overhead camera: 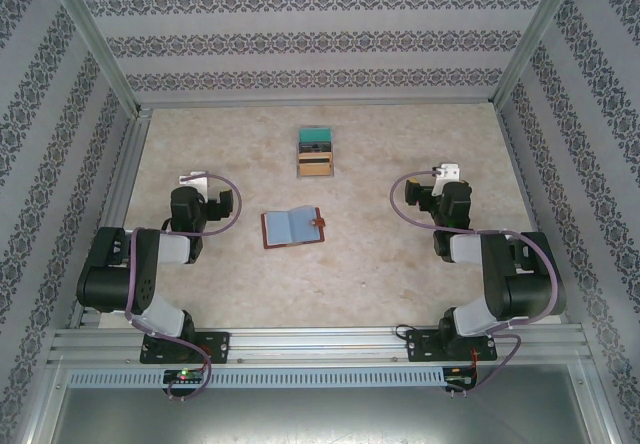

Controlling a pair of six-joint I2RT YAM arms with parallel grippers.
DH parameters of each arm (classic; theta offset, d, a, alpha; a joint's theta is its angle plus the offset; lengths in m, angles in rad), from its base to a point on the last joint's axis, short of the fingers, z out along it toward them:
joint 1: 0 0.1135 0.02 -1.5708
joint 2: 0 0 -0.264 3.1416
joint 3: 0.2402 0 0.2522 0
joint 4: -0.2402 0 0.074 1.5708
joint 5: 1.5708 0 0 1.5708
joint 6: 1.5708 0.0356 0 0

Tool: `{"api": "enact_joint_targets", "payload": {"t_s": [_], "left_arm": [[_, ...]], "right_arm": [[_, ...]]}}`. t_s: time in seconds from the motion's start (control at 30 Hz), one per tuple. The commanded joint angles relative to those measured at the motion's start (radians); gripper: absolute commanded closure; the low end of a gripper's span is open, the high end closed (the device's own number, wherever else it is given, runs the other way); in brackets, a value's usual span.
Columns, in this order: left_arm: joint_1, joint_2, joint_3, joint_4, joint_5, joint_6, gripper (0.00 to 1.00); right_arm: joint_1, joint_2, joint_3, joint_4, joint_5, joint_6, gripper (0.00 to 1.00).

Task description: Take the credit cards out of the card holder

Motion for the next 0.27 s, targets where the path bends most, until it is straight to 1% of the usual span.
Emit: {"api": "enact_joint_targets", "payload": {"t_s": [0.0,0.23], "left_arm": [[0.004,0.002,0.006,0.05,0.02,0.02,0.01],[0.004,0.002,0.007,0.048,0.021,0.02,0.01]], "right_arm": [[0.011,-0.002,-0.009,0.046,-0.001,-0.01,0.02],[0.007,-0.001,-0.007,0.045,-0.008,-0.007,0.02]]}}
